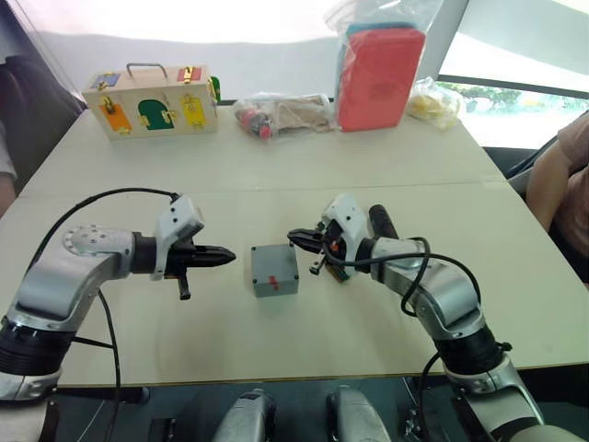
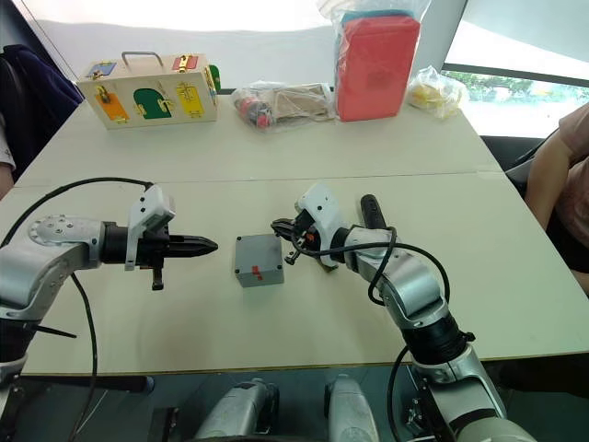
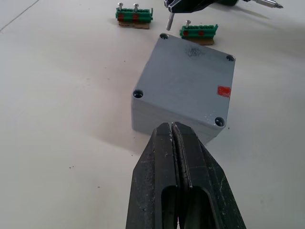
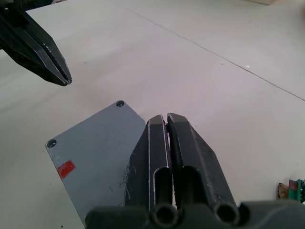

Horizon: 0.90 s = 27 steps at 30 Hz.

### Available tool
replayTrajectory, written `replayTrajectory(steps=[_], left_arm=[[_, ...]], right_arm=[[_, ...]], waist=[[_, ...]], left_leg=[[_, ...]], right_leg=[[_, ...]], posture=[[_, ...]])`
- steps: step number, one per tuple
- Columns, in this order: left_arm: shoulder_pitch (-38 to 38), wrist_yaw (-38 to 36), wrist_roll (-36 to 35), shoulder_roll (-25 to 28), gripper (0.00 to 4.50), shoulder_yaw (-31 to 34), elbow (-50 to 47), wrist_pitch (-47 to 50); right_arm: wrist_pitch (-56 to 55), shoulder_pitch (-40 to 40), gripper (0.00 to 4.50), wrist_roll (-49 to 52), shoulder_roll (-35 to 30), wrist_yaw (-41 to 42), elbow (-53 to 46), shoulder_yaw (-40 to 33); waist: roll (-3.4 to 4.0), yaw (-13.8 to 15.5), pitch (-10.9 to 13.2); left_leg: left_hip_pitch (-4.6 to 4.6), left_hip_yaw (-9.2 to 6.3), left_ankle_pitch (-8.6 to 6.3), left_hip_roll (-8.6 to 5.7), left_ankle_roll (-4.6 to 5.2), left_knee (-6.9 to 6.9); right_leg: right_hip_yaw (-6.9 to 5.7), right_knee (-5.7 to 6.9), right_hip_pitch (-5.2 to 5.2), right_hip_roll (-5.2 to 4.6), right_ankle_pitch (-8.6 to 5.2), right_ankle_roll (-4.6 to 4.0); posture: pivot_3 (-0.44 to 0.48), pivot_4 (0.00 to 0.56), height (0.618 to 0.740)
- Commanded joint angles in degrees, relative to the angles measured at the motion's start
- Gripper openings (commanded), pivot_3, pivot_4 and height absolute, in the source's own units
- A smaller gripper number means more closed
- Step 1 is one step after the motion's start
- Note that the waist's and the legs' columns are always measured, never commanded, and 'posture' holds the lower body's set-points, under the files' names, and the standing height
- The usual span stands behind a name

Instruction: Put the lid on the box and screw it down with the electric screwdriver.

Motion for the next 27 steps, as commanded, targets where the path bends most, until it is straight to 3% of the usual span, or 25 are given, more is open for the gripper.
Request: replayTrajectory(steps=[1, 26, 27], left_arm=[[0.02, 0.52, -1.35, 0.50, 0.00, 2.50, -2.51, 0.10], [-1.18, 0.70, -1.51, -0.08, 0.00, 1.50, -1.22, -1.14], [-1.31, 0.75, -1.63, -0.17, 0.00, 1.55, -1.28, -1.06]], right_arm=[[-1.69, -0.20, 0.03, -0.68, 0.01, 0.50, -0.74, -0.17], [-2.98, 0.86, 0.03, -2.91, 0.42, 0.79, 1.49, 0.10], [-2.85, 0.84, 0.54, -2.82, 0.30, 0.93, 1.42, 0.01]], waist=[[0.00, 0.03, 0.00], [0.00, 0.03, 0.00], [0.00, 0.03, 0.00]], left_leg=[[0.00, 0.00, 0.00, 0.00, 0.00, 0.00], [0.00, 0.00, 0.00, 0.00, 0.00, 0.00], [0.00, 0.00, 0.00, 0.00, 0.00, 0.00]], right_leg=[[0.00, 0.00, 0.00, 0.00, 0.00, 0.00], [0.00, 0.00, 0.01, 0.00, 0.00, 0.00], [0.00, 0.00, 0.01, -0.01, 0.00, 0.00]], posture=[[0.000, 0.150, 0.740], [0.000, 0.150, 0.740], [0.000, 0.150, 0.740]])
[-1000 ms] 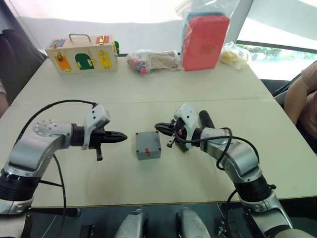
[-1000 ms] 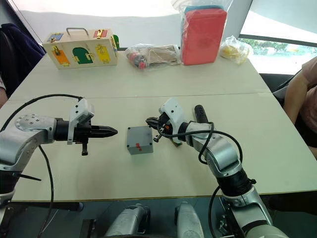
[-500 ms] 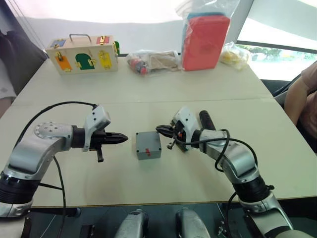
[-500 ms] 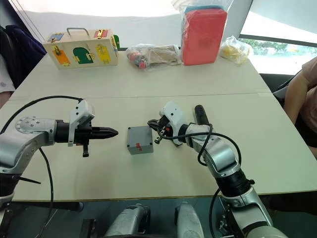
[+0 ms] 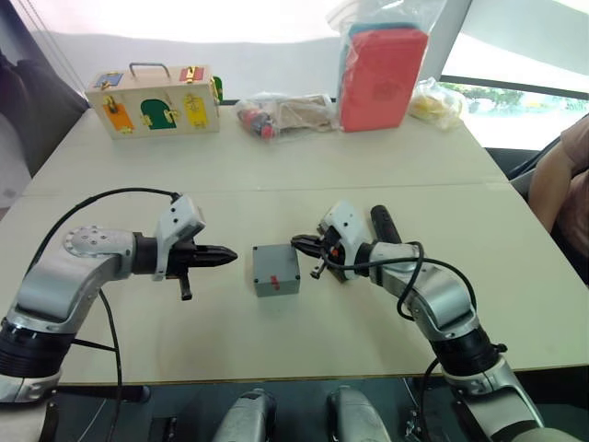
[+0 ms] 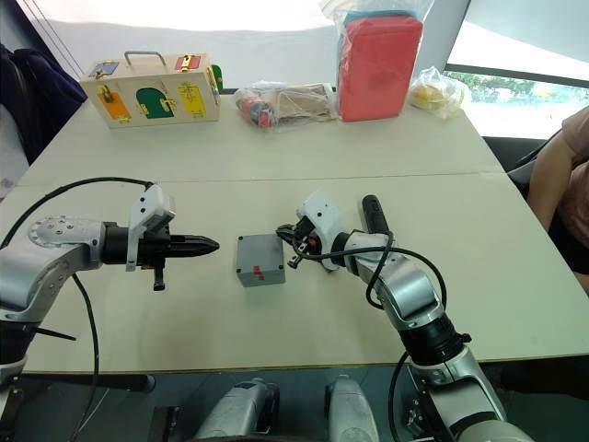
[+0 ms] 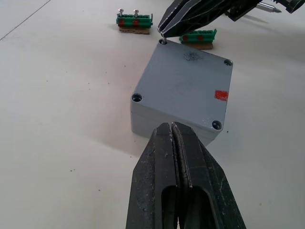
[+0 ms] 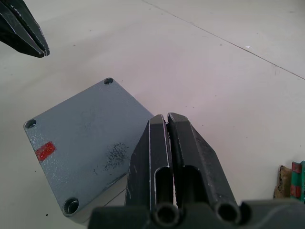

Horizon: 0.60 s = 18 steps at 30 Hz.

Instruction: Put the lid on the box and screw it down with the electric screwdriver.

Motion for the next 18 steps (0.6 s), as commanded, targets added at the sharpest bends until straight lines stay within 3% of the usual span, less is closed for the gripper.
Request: replayTrajectory(steps=[1, 6, 9, 12, 18], left_arm=[[-1.59, -0.16, -0.92, -0.32, 0.00, 1.48, -0.48, -0.56], [-2.76, -0.09, -1.69, -1.56, 0.00, 1.61, -0.55, -0.42], [-4.18, 0.08, -2.35, -3.05, 0.00, 1.08, -0.81, -0.26], [-7.08, -1.50, -2.99, -4.30, 0.00, -0.86, -2.22, -0.49], [-11.52, -7.13, -0.96, -5.34, 0.00, -6.45, -3.12, -4.63]], right_arm=[[-0.53, -0.28, 0.70, 0.08, -0.13, 0.46, -1.38, -0.78], [0.91, -1.02, 2.68, 1.13, -0.94, 0.79, -2.56, -2.54], [3.18, -1.76, 2.68, 2.81, -1.92, 1.06, -4.00, -5.03], [11.76, -4.61, 2.68, 8.20, -5.08, 1.28, -6.86, -12.21], [30.67, -13.79, 4.45, 15.42, -17.00, 3.48, -4.82, -20.57]], waist=[[0.00, 0.01, 0.00], [0.00, 0.04, 0.00], [0.00, 0.08, 0.00], [0.00, 0.17, 0.04], [0.04, 0.02, 0.10]], left_leg=[[0.00, 0.00, 0.00, 0.00, 0.00, 0.00], [0.00, 0.00, 0.00, 0.00, 0.00, 0.00], [0.00, 0.00, 0.00, -0.01, 0.00, 0.00], [-0.02, 0.00, 0.00, -0.01, 0.00, 0.02], [-0.07, 0.00, -0.01, -0.03, 0.02, 0.02]], right_leg=[[0.00, 0.00, 0.00, 0.00, 0.00, 0.00], [0.00, 0.00, 0.01, 0.00, 0.00, 0.00], [-0.01, 0.00, 0.01, 0.00, 0.00, 0.00], [-0.01, -0.01, 0.02, -0.01, 0.00, 0.00], [-0.04, -0.06, 0.02, -0.05, 0.00, 0.00]], posture=[[0.000, 0.150, 0.740], [0.000, 0.150, 0.740], [0.000, 0.150, 0.740], [0.000, 0.150, 0.740], [0.000, 0.150, 0.740]])
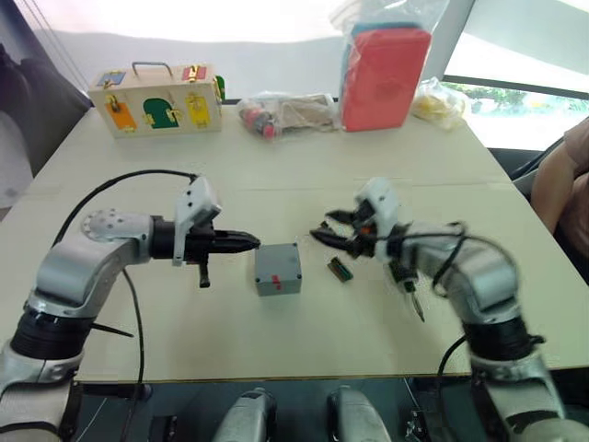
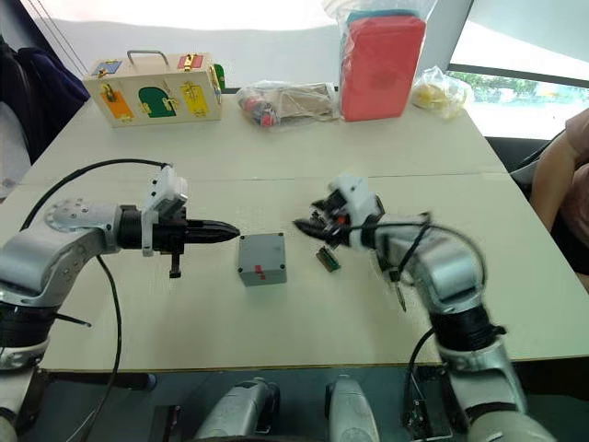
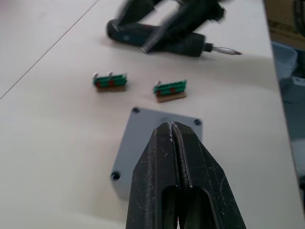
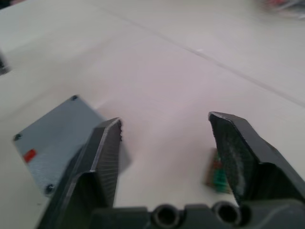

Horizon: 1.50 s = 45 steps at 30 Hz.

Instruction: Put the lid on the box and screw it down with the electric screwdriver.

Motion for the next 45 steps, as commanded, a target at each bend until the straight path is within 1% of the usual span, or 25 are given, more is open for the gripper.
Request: replayTrajectory(steps=[1, 2, 3, 4, 6, 9, 12, 16, 21, 26, 30, 34, 36, 37, 38, 39, 42, 43, 45], left_arm=[[-2.83, -3.69, 2.00, -0.58, 0.00, -3.75, -1.45, -4.37], [-3.55, -4.89, 2.92, -0.70, 0.00, -4.72, -0.92, -6.07], [-4.27, -6.03, 3.92, -0.84, 0.00, -5.72, -0.35, -7.82], [-4.92, -6.84, 5.15, -1.09, 0.00, -6.83, 0.09, -9.42], [-5.66, -7.59, 7.16, -1.56, 0.00, -8.58, 0.71, -11.70], [-6.05, -8.19, 9.00, -2.43, 0.00, -9.76, 1.68, -14.08], [-6.00, -7.78, 10.18, -3.23, 0.00, -10.44, 1.29, -14.66], [-3.90, -6.65, 10.84, -3.45, 0.00, -9.96, -0.17, -14.57], [-0.58, -3.87, 10.22, -3.52, 0.00, -8.55, -3.23, -12.47], [1.34, -0.63, 9.74, -4.16, 0.00, -7.77, -5.32, -10.33], [2.42, 1.78, 9.49, -4.78, 0.00, -7.59, -6.57, -8.66], [3.43, 3.67, 9.36, -5.07, 0.00, -7.41, -7.57, -7.55], [4.12, 4.69, 9.09, -5.19, 0.00, -7.08, -8.07, -7.16], [4.64, 5.14, 9.02, -5.13, 0.00, -6.83, -8.23, -7.13], [5.08, 5.66, 9.15, -5.09, 0.00, -6.70, -8.23, -7.16], [5.38, 6.00, 9.26, -5.07, 0.00, -6.62, -8.23, -7.17], [6.02, 6.71, 9.26, -4.98, 0.00, -6.13, -7.94, -7.20], [6.10, 6.91, 9.19, -4.92, 0.00, -5.91, -7.80, -7.14], [6.07, 7.16, 9.13, -4.84, 0.00, -5.67, -7.41, -7.17]], right_arm=[[12.96, -7.15, 4.45, 3.67, -6.51, 0.56, 2.31, -4.16], [19.84, -11.16, 4.45, 3.47, -9.14, 0.20, 5.38, -2.60], [25.35, -14.87, 4.45, 6.35, -14.43, 2.64, 8.85, 2.44], [28.85, -17.33, 4.45, 7.94, -18.46, 5.37, 10.39, 5.98], [30.55, -20.07, 4.45, 9.25, -23.95, 8.64, 12.12, 12.65], [30.55, -24.03, 4.45, 9.61, -26.39, 10.73, 18.17, 21.12], [30.55, -25.93, 4.45, 8.84, -27.22, 12.54, 21.58, 26.30], [30.55, -28.30, 4.45, 7.81, -25.01, 13.47, 26.88, 32.18], [30.55, -29.24, 4.45, 7.85, -22.66, 13.67, 30.88, 37.15], [30.52, -28.83, 4.45, 5.02, -19.45, 12.67, 34.62, 39.67], [26.98, -29.58, 4.45, 0.08, -15.17, 11.79, 41.16, 41.51], [24.14, -30.18, 4.45, -3.60, -12.10, 12.65, 45.19, 43.47], [23.49, -30.19, 4.02, -5.36, -10.35, 12.39, 47.06, 43.86], [23.40, -30.07, 3.87, -6.02, -9.46, 12.26, 47.79, 43.80], [23.30, -29.88, 3.41, -6.78, -8.78, 12.20, 48.49, 43.74], [23.22, -29.75, 3.15, -7.37, -8.37, 12.28, 48.94, 43.71], [24.47, -28.56, 1.99, -8.34, -8.33, 12.30, 48.26, 43.39], [25.28, -28.19, 1.91, -8.39, -8.39, 12.16, 47.90, 42.91], [26.12, -27.84, 1.90, -8.66, -8.27, 11.93, 47.69, 41.95]], waist=[[0.03, -0.21, 0.02], [0.10, -0.27, 0.06], [0.25, -0.27, 0.17], [0.34, -0.17, 0.22], [0.34, -0.04, 0.22], [0.32, -0.40, 0.23], [0.32, -0.38, 0.27], [0.33, -0.17, 0.27], [0.32, -0.10, 0.28], [0.32, -0.05, 0.28], [0.32, -0.08, 0.27], [0.14, -0.32, 0.16], [0.00, -0.31, 0.07], [-0.09, -0.35, 0.01], [-0.14, -0.39, -0.02], [-0.23, -0.38, -0.08], [-0.30, -0.24, -0.13], [-0.31, -0.23, -0.14], [-0.32, -0.17, -0.15]], left_leg=[[0.00, 0.01, 0.00, 0.01, 0.00, -0.02], [-0.01, 0.02, 0.00, 0.02, 0.00, -0.03], [-0.01, 0.06, 0.00, 0.03, 0.00, 0.00], [-0.08, 0.13, 0.00, 0.02, 0.01, 0.03], [-0.45, 0.15, 0.01, 0.02, 0.01, 0.06], [-0.71, 0.11, 0.02, 0.06, 0.01, 0.11], [-0.77, 0.28, 0.01, 0.04, 0.03, 0.20], [-0.80, 0.24, 0.01, 0.04, 0.03, 0.23], [-0.80, 0.21, 0.02, 0.04, 0.02, 0.24], [-0.83, 0.19, 0.02, 0.03, 0.01, 0.29], [-0.83, 0.18, 0.05, 0.02, -0.03, 0.32], [-0.79, 0.17, 0.08, 0.03, -0.09, 0.35], [-0.77, 0.14, 0.08, 0.04, -0.09, 0.38], [-0.75, 0.14, 0.08, 0.04, -0.09, 0.38], [-0.73, 0.14, 0.08, 0.04, -0.08, 0.38], [-0.71, 0.14, 0.08, 0.04, -0.09, 0.38], [-0.71, 0.09, 0.09, 0.05, -0.10, 0.38], [-0.71, 0.09, 0.08, 0.05, -0.10, 0.39], [-0.71, 0.09, 0.08, 0.05, -0.10, 0.39]], right_leg=[[0.02, -0.01, -0.02, 0.01, 0.00, 0.00], [0.02, 0.00, -0.04, 0.01, 0.00, 0.00], [0.04, 0.01, -0.05, 0.01, 0.00, -0.01], [0.08, 0.01, -0.12, -0.02, 0.02, -0.03], [0.06, 0.03, -0.50, -0.05, 0.03, -0.05], [-0.03, 0.00, -0.71, -0.03, 0.04, -0.07], [0.08, 0.01, -0.78, -0.06, 0.06, -0.05], [0.04, 0.05, -0.81, -0.06, 0.06, -0.05], [0.03, 0.08, -0.82, -0.04, 0.06, -0.05], [0.02, 0.12, -0.85, -0.05, 0.06, -0.05], [0.01, 0.15, -0.84, -0.04, 0.06, -0.05], [0.01, 0.17, -0.80, 0.00, 0.07, -0.06], [0.00, 0.17, -0.76, 0.01, 0.13, -0.07], [-0.01, 0.16, -0.74, 0.01, 0.16, -0.07], [-0.01, 0.16, -0.73, 0.02, 0.18, -0.08], [0.00, 0.16, -0.72, 0.03, 0.18, -0.09], [-0.02, 0.15, -0.71, 0.05, 0.20, -0.12], [-0.02, 0.15, -0.70, 0.05, 0.20, -0.12], [-0.02, 0.14, -0.70, 0.05, 0.20, -0.12]], posture=[[0.000, 0.150, 0.740], [0.000, 0.150, 0.740], [0.000, 0.150, 0.740], [0.000, 0.150, 0.740], [0.000, 0.150, 0.740], [0.000, 0.150, 0.740], [0.000, 0.150, 0.740], [0.000, 0.150, 0.740], [0.000, 0.150, 0.740], [0.000, 0.150, 0.740], [0.000, 0.150, 0.740], [0.000, 0.150, 0.740], [0.000, 0.150, 0.740], [0.000, 0.150, 0.740], [0.000, 0.150, 0.740], [0.000, 0.150, 0.740], [0.000, 0.150, 0.740], [0.000, 0.150, 0.740], [0.000, 0.150, 0.740]])
